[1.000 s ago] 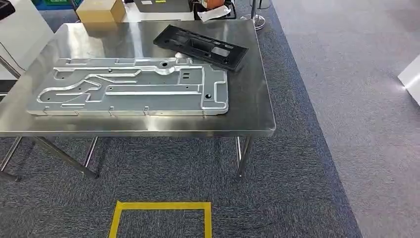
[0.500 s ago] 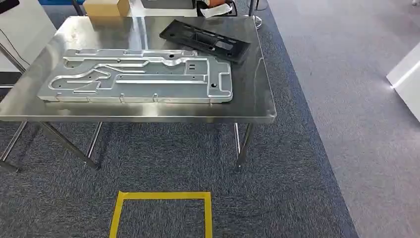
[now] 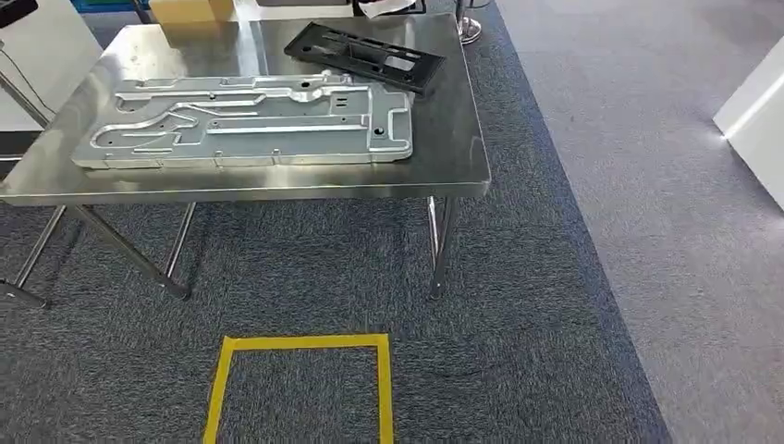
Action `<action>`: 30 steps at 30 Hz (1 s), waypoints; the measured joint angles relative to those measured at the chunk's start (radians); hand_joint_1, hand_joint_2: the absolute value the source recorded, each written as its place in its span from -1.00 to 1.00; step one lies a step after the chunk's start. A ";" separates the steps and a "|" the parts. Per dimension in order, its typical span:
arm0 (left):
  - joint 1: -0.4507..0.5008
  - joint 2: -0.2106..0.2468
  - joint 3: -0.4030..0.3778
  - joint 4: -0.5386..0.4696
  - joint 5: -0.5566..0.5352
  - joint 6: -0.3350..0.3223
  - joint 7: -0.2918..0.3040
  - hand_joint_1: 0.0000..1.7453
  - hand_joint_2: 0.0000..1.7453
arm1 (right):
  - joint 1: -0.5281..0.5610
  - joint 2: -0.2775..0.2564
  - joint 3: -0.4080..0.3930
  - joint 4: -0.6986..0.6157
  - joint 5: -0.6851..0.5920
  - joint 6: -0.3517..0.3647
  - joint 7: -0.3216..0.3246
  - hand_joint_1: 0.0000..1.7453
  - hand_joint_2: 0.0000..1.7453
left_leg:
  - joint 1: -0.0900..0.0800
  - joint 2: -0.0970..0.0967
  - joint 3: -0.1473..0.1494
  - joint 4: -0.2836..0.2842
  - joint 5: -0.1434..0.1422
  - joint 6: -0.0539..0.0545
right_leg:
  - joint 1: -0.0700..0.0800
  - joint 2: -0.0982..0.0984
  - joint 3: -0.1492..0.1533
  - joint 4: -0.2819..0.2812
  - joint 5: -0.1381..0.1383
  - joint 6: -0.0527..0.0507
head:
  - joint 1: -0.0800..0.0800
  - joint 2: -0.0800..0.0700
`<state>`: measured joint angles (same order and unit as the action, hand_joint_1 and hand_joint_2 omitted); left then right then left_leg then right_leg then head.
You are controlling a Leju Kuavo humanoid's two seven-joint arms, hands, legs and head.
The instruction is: Take the parts from the cabinet and place them on the table.
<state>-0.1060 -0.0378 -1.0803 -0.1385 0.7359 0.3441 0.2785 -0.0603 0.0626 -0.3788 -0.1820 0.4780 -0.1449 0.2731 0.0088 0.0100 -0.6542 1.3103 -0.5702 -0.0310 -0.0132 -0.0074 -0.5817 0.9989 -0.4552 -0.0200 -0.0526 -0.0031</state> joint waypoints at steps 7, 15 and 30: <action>-0.004 0.005 -0.004 0.000 -0.007 -0.005 0.001 -1.00 -1.00 | -0.007 0.007 0.000 -0.001 -0.011 -0.014 -0.003 -1.00 -1.00 | -0.012 -0.064 0.264 -0.369 0.016 0.045 | -0.003 0.063 -0.053 -0.009 0.087 0.038 | 0.000 0.000; -0.004 0.004 -0.005 0.000 -0.007 -0.009 0.003 -1.00 -1.00 | 0.002 0.008 0.000 0.002 -0.012 -0.017 -0.001 -1.00 -1.00 | -0.012 0.048 0.132 -0.348 0.109 0.074 | -0.007 0.013 -0.119 0.322 -0.090 0.063 | 0.000 0.000; 0.002 0.003 -0.006 0.000 -0.004 -0.011 0.012 -1.00 -1.00 | -0.002 0.010 0.000 0.000 0.002 -0.028 0.013 -1.00 -1.00 | -0.003 -0.001 0.003 0.008 -0.046 0.007 | -0.002 -0.027 0.002 -0.006 0.009 0.004 | 0.000 0.000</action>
<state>-0.1042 -0.0347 -1.0861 -0.1385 0.7321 0.3326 0.2903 -0.0620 0.0725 -0.3792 -0.1816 0.4799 -0.1732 0.2857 0.0055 0.0091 -0.6511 1.3184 -0.6161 -0.0239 -0.0151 -0.0346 -0.5801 0.9931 -0.4467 -0.0164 -0.0526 -0.0030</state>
